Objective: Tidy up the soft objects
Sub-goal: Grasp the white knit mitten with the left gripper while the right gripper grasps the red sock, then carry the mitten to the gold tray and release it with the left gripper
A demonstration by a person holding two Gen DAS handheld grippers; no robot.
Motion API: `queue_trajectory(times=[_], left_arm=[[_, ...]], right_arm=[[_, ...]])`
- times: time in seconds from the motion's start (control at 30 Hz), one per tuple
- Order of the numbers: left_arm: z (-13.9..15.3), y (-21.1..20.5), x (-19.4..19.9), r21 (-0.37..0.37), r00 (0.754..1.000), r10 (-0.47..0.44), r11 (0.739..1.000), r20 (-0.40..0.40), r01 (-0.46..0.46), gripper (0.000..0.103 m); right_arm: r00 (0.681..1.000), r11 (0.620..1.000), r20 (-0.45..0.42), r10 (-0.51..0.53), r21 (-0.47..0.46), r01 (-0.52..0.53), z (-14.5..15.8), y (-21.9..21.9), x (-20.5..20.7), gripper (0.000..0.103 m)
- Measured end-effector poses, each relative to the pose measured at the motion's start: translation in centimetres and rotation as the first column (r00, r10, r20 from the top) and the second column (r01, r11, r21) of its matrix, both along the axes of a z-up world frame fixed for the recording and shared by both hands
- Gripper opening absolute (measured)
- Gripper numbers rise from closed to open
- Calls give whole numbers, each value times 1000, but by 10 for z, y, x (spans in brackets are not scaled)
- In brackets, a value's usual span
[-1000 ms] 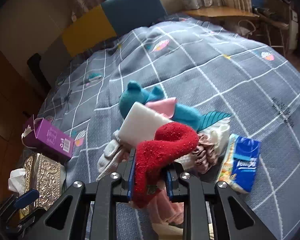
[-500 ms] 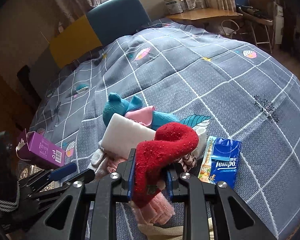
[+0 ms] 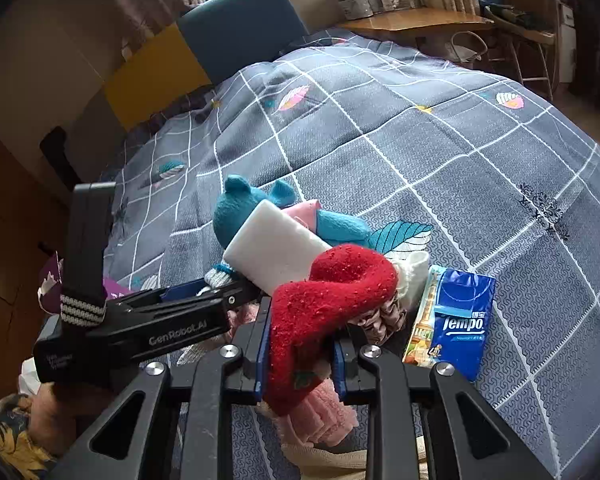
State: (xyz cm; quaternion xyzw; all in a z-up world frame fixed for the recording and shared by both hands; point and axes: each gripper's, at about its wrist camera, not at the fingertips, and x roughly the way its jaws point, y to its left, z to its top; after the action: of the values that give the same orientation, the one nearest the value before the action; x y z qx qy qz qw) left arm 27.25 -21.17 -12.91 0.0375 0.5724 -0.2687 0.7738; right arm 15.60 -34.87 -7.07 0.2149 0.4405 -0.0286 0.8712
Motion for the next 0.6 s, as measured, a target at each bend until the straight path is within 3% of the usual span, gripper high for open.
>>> queue_trajectory(times=[0.03, 0.13, 0.43, 0.6], left_arm=[[1, 1, -1, -5, 1000, 5, 1000, 8, -5, 45], [7, 8, -6, -31, 999, 36, 999, -3, -37, 39], [33, 38, -4, 11, 990, 142, 990, 14, -142, 38], [88, 41, 12, -13, 979, 168, 986, 115, -168, 38]], right_arm=[[1000, 1000, -7, 7, -12, -7, -1, 2, 1, 25], [1000, 1000, -19, 14, -19, -15, -4, 3, 3, 25], [999, 999, -36, 37, -23, -37, -8, 6, 6, 25], [990, 990, -61, 124, -62, -128, -13, 24, 11, 25]])
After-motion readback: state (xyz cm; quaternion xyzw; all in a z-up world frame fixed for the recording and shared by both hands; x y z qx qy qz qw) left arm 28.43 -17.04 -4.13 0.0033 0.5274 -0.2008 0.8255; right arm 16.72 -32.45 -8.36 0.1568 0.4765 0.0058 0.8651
